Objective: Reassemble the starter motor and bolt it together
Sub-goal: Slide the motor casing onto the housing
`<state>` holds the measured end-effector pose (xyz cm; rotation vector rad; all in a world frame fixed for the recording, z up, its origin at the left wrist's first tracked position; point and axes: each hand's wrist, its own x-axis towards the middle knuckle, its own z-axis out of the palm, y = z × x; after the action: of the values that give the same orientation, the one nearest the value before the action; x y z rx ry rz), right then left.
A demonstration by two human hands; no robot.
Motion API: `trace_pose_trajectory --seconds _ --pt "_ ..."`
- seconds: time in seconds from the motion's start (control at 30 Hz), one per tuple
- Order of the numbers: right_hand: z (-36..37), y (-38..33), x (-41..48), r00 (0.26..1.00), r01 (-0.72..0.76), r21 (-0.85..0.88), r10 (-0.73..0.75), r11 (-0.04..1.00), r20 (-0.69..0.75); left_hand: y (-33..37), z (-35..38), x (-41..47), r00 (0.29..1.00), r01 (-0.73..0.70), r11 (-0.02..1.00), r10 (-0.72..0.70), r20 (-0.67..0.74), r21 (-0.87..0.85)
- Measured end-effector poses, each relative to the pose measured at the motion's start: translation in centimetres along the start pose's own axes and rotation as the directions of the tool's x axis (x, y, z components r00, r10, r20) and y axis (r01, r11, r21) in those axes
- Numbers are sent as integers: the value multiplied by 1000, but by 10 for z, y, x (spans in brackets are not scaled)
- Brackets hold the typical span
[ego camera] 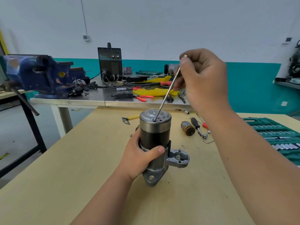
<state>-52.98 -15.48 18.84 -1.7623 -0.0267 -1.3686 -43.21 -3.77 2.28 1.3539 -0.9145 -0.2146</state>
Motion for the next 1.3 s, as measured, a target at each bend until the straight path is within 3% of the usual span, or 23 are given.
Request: trace_pose_trajectory --seconds 0.2,0.33,0.5,0.8,1.0,1.17,1.3 --pt "9 -2 -6 992 51 -64 -43 997 121 1 -1 0 1000 -6 1000 6 5 11" --pt "13 -8 -8 947 127 -88 -94 988 307 1 0 0 1000 -7 1000 7 6 -2" --pt "15 -7 -12 898 183 -175 -92 967 430 2 1 0 1000 -5 1000 5 8 -13" --pt "17 -11 -17 913 186 -332 -38 925 406 1 2 0 1000 4 1000 -4 9 -31" --pt "18 -17 -11 885 194 -393 13 899 466 4 0 0 1000 -8 999 7 -25 -41" --pt "19 -22 2 859 150 -215 -19 965 512 19 -13 3 994 -44 999 42 -101 -19" --pt "24 -26 16 832 226 -254 -51 940 552 36 -35 14 976 -48 998 58 -210 51"
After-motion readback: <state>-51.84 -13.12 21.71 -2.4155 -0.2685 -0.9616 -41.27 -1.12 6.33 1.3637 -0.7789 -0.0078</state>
